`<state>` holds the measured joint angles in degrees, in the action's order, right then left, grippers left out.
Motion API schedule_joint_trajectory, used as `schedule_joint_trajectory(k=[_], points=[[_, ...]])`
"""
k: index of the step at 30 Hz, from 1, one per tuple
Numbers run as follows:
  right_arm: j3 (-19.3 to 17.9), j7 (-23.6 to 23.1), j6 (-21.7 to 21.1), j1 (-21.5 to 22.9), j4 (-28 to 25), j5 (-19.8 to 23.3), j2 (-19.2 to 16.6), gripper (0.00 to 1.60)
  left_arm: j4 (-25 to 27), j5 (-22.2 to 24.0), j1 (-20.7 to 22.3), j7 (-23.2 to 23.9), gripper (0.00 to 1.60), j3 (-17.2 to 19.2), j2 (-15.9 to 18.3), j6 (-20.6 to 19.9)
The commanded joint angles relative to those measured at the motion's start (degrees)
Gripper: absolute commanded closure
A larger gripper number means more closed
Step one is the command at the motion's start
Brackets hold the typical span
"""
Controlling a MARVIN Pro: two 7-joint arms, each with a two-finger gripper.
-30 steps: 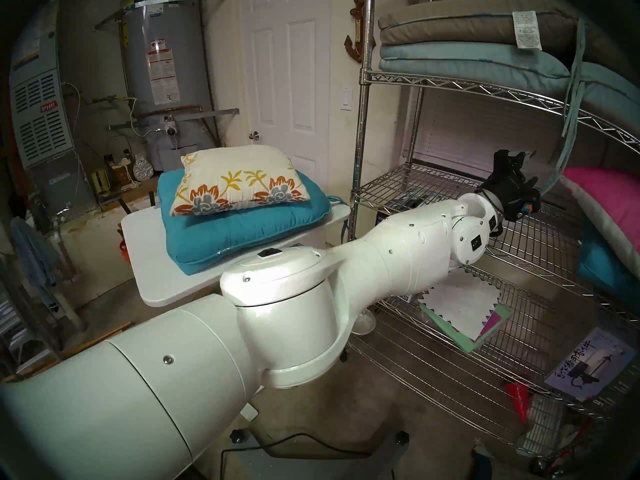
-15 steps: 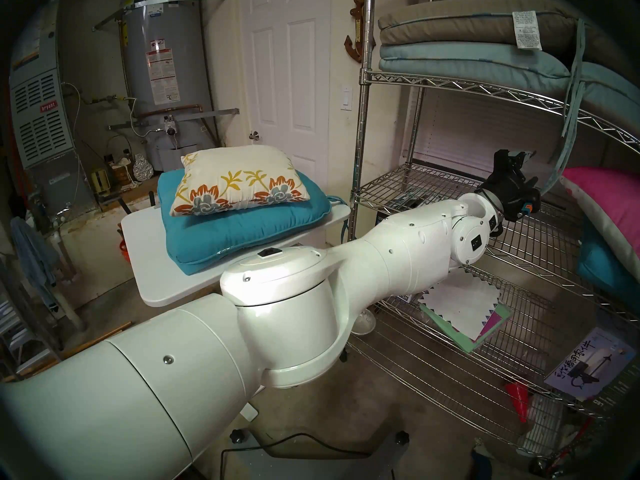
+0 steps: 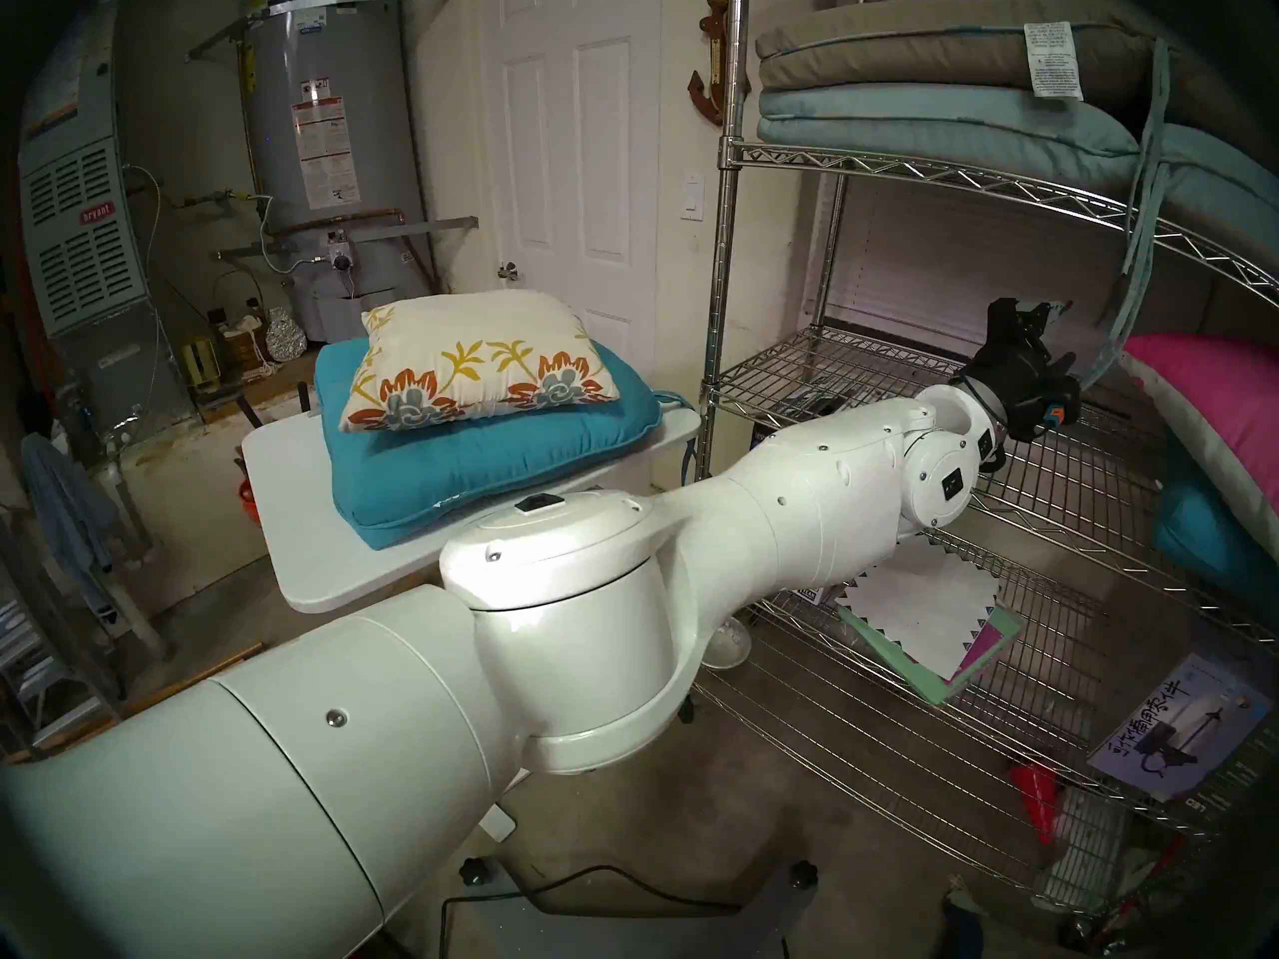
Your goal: Put cushion on the shelf
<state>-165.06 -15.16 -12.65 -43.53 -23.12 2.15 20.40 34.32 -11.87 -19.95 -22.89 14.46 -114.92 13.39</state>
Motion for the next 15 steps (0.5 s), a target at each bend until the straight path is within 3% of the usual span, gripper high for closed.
schedule_joint_trajectory(k=[1,15], points=[[0.06,0.93,0.13,1.71,2.03,2.46,-1.21,0.00,0.19,-0.02,1.15,-0.51,0.39,0.05,-0.08,-0.07],[0.06,1.04,1.85,3.91,5.91,6.96,-1.32,0.00,0.15,0.24,1.43,-0.67,0.39,-0.28,-0.08,-0.09]])
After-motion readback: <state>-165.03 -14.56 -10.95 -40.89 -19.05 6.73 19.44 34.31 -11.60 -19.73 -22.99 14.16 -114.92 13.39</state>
